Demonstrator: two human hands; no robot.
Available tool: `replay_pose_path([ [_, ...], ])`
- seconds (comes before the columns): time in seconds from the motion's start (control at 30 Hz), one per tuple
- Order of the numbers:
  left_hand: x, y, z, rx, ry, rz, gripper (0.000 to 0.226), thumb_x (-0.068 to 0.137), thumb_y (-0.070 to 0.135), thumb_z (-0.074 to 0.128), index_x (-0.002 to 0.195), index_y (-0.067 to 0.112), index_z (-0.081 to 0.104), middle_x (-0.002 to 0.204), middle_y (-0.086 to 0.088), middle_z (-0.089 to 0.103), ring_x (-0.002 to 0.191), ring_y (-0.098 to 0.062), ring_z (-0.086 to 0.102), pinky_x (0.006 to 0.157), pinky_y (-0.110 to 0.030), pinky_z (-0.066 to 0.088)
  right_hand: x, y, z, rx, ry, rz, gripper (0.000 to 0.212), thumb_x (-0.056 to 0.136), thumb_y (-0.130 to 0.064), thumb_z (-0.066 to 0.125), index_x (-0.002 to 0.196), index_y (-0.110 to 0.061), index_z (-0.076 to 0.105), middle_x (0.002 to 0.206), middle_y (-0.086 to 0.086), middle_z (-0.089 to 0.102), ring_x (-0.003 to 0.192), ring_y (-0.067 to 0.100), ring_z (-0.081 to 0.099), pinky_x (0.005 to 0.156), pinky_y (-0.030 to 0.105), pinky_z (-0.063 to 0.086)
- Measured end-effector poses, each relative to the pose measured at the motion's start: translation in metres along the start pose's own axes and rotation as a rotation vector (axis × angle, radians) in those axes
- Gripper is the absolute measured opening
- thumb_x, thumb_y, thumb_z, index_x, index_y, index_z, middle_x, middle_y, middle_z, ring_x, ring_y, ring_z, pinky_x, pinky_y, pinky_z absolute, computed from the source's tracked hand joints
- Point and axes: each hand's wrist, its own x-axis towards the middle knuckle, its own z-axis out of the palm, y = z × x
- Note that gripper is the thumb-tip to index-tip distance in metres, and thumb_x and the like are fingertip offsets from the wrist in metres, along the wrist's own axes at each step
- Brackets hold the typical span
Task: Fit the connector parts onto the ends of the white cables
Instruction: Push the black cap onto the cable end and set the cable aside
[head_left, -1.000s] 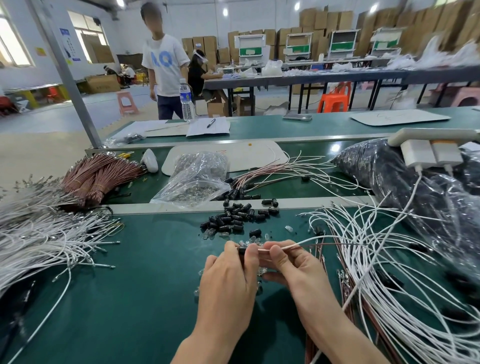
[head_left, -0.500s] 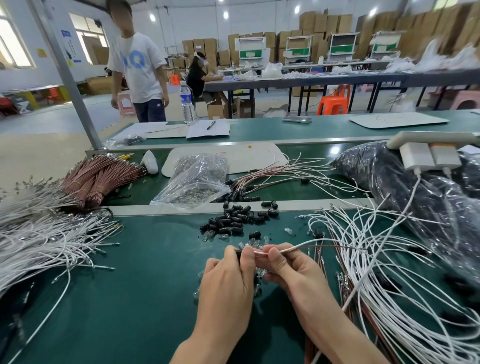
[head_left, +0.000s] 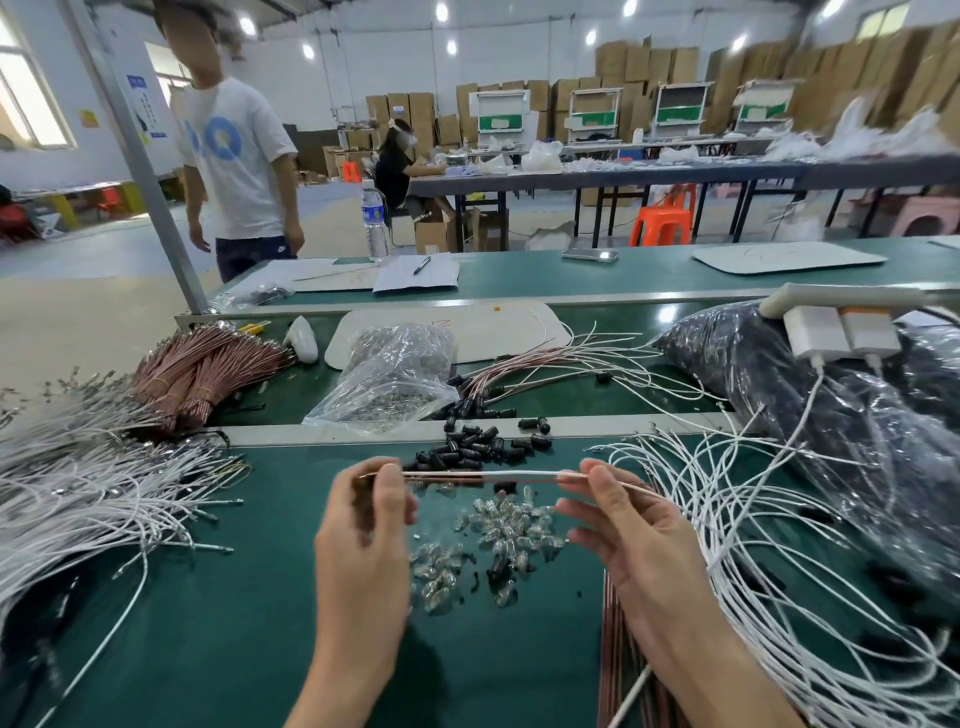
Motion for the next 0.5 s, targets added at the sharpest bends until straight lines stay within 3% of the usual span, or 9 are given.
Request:
replay_pose_path([
  [0.13,0.011,0.002,-0.025,-0.250,0.124,-0.091,0.020,0.085,0.042,0.060,0.094,0.028,0.070,0.079,0.004,0.071,0.070,-0.009,0.065,0.065,-0.017,0.056,0.004,-0.025,0.004,-0.200,-0.066,-0.047,0.024,0.076,-0.037,0.072,0.094,-0.025,0.081,0.095,0.011,0.078,0.084,0.023,0.076,0.062,0.022,0.059],
  [0.23,0.019,0.011,-0.022,-0.396,0.071,-0.159,0.014,0.085,0.035,0.063,0.091,0.029,0.075,0.086,-0.002,0.073,0.074,-0.013,0.067,0.065,-0.019,0.057,0.026,-0.063,0.014,-0.367,-0.130,-0.165,0.028,0.080,-0.046,0.070,0.097,-0.025,0.079,0.095,0.003,0.079,0.084,0.020,0.076,0.064,0.021,0.058],
  [0.33,0.044,0.027,0.007,-0.432,-0.001,-0.181,0.013,0.084,0.038,0.066,0.088,0.031,0.076,0.091,0.000,0.076,0.077,-0.011,0.071,0.065,-0.021,0.058,0.076,-0.102,0.028,-0.345,-0.159,-0.186,0.029,0.088,-0.038,0.065,0.103,-0.015,0.074,0.102,0.006,0.078,0.094,0.020,0.074,0.072,0.023,0.059],
  [0.4,0.074,0.031,0.038,-0.438,-0.020,-0.254,0.018,0.093,0.032,0.063,0.105,0.021,0.071,0.094,-0.001,0.075,0.081,-0.013,0.071,0.066,-0.022,0.058,0.115,-0.123,0.032,-0.246,-0.134,-0.086,0.032,0.095,-0.027,0.062,0.111,0.000,0.065,0.116,0.018,0.071,0.106,0.027,0.069,0.081,0.027,0.059],
  [0.5,0.113,0.036,0.077,-0.281,-0.123,-0.417,0.049,0.099,0.027,0.059,0.141,0.006,0.043,0.114,-0.015,0.065,0.090,-0.022,0.070,0.074,-0.030,0.061,0.142,-0.120,0.024,-0.241,-0.012,0.100,0.036,0.099,-0.019,0.060,0.124,0.005,0.054,0.128,0.027,0.058,0.112,0.032,0.064,0.088,0.033,0.058],
])
